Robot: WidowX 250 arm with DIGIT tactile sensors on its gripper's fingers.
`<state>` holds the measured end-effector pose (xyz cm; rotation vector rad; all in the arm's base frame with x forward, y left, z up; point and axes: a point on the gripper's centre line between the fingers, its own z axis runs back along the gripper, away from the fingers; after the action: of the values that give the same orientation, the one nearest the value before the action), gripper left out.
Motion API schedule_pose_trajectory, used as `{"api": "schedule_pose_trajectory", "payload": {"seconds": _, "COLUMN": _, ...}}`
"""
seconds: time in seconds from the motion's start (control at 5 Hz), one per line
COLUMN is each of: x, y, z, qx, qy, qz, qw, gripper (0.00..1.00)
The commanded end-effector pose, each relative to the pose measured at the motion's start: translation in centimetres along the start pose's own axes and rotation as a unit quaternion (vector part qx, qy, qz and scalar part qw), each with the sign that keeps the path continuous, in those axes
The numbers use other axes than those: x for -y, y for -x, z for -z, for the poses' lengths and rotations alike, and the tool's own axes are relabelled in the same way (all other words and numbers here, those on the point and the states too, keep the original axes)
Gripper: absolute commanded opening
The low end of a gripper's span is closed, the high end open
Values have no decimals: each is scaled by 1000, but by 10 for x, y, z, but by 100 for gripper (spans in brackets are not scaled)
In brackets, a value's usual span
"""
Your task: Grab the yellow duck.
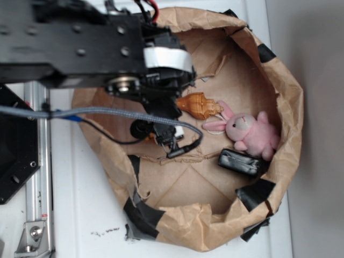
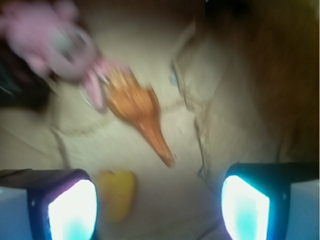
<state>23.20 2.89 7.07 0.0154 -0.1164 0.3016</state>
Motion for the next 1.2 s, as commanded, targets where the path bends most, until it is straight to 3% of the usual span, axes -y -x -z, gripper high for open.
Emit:
{"api": "schedule_pose_trajectory", "payload": {"seconds": 0.0, "x": -11, "y": -2, "z": 4, "qx": 8, "qy": -11, "qz": 10, "qw": 1000, "gripper": 100}}
{"api": "schedule_pose_trajectory", "payload": {"seconds": 0.8, "x": -11, "y": -2, "z": 4, "qx": 8, "qy": -11, "qz": 10, "qw": 1000, "gripper": 100}}
{"api": "schedule_pose_trajectory", "payload": {"seconds": 1.0, "x": 6, "y": 8, "z": 34, "qx": -7, "qy": 11, "qz": 48, "qw": 999, "gripper": 100}}
